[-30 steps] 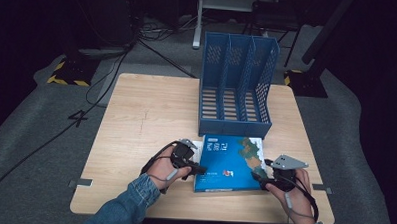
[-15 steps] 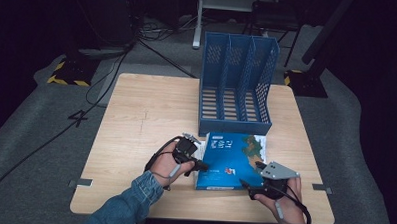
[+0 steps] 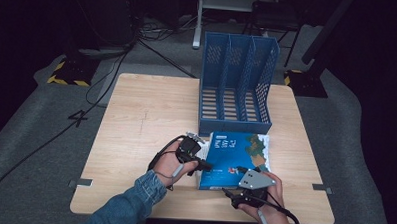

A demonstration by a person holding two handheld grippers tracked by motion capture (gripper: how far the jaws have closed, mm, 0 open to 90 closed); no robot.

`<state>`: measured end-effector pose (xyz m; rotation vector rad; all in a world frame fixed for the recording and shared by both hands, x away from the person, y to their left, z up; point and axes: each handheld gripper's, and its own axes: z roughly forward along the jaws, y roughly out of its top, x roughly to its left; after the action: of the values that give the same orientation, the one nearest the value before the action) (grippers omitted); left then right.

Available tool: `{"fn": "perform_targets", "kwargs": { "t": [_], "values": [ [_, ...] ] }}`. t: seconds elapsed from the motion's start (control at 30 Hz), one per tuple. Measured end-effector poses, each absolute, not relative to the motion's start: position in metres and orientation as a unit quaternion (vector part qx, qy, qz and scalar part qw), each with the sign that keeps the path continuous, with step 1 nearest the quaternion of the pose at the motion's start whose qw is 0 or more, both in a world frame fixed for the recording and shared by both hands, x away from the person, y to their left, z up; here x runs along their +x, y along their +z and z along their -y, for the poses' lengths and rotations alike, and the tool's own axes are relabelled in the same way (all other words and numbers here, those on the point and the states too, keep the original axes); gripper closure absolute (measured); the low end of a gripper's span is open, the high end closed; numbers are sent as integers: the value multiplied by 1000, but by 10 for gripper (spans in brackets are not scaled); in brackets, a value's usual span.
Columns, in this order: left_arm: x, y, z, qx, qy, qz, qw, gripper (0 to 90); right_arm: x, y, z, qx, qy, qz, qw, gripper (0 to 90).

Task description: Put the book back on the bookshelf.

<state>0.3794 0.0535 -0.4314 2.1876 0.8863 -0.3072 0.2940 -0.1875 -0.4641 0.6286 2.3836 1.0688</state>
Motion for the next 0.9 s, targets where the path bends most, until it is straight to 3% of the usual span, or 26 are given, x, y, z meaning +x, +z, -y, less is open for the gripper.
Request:
{"fn": "perform_targets", "kwargs": {
  "t": [0.13, 0.4, 0.9],
  "values": [
    [380, -427, -51, 854, -121, -344, 370, 821, 294, -472, 178, 208, 384, -875, 209, 159],
    [380, -426, -49, 852, -129, -347, 370, 821, 293, -483, 170, 178, 370, -867, 284, 152],
    [383, -423, -39, 844, -149, -344, 383, 820, 294, -492, 170, 140, 351, -863, 336, 15]
  ]
}}
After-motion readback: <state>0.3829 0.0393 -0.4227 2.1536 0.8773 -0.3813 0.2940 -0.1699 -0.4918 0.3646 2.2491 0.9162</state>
